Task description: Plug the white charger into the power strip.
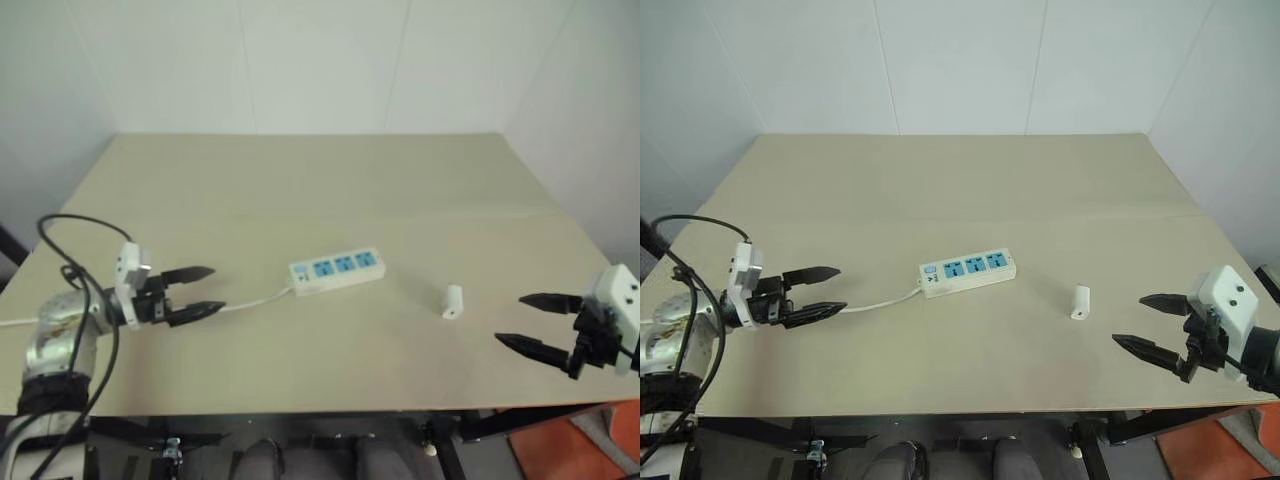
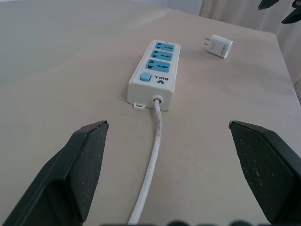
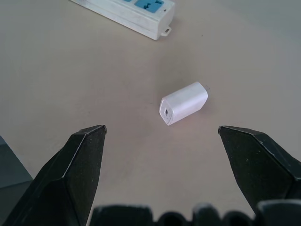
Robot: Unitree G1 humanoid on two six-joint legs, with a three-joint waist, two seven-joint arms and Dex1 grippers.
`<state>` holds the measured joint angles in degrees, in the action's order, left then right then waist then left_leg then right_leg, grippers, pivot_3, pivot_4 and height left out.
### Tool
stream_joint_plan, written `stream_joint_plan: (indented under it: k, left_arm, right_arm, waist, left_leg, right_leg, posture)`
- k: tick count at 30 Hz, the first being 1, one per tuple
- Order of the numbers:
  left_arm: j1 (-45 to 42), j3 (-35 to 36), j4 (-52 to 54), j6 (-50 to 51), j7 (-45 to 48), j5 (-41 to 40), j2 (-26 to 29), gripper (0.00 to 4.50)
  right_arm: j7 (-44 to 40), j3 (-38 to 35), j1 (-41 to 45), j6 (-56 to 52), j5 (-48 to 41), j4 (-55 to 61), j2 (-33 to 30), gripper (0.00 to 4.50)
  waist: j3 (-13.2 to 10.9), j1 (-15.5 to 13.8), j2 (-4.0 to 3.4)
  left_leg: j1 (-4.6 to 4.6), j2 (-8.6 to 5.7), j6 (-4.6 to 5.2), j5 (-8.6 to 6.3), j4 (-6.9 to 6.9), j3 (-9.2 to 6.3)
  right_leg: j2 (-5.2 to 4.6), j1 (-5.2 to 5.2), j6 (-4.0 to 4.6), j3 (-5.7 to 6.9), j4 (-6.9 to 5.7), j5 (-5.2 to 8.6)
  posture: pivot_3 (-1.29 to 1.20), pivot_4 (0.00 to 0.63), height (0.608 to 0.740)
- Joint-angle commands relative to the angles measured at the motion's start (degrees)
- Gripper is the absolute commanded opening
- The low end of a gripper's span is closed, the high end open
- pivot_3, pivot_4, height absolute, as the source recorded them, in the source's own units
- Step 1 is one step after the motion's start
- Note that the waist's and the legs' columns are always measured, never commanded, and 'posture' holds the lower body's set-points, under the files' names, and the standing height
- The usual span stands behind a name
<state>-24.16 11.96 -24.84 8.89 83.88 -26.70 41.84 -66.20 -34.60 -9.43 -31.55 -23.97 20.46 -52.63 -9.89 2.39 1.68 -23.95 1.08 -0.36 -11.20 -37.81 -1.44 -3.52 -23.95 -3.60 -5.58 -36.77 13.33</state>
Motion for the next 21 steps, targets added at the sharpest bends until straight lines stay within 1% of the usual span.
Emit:
stream_joint_plan:
  k: [1,12,21]
  left_arm:
    - [-2.02,-0.68,-1.22,-1.68,1.41,0.11,-0.16,4.48]
    - [-7.02,-2.77,-8.95,-5.77,4.28,2.16,-1.41,4.48]
    - [-11.50,-3.76,-16.29,-9.63,6.18,3.67,-3.84,4.48]
  right_arm:
    - [0.82,-3.08,-0.69,0.51,-1.74,2.22,-0.62,4.50]
    - [2.42,-6.53,-4.46,-0.08,-3.26,4.98,-0.87,4.50]
    - [4.79,-6.80,-6.63,-0.01,-3.76,8.26,0.68,4.50]
  waist:
    - [0.00,0.03,0.00]
    - [0.01,-0.06,0.02]
    - [0.02,-0.11,0.05]
  left_leg:
    - [0.00,0.00,0.00,0.00,0.00,0.00]
    - [-0.01,-0.01,0.00,0.00,0.00,0.00]
    - [-0.02,-0.02,0.00,0.00,0.00,0.00]
  right_leg:
    - [0.00,0.00,0.00,-0.01,0.00,0.00]
    - [0.00,0.02,-0.01,-0.01,0.02,0.00]
    - [0.00,0.01,-0.02,-0.01,0.02,0.01]
  posture:
    - [0.00,0.150,0.740]
    - [0.00,0.150,0.740]
    - [0.00,0.150,0.740]
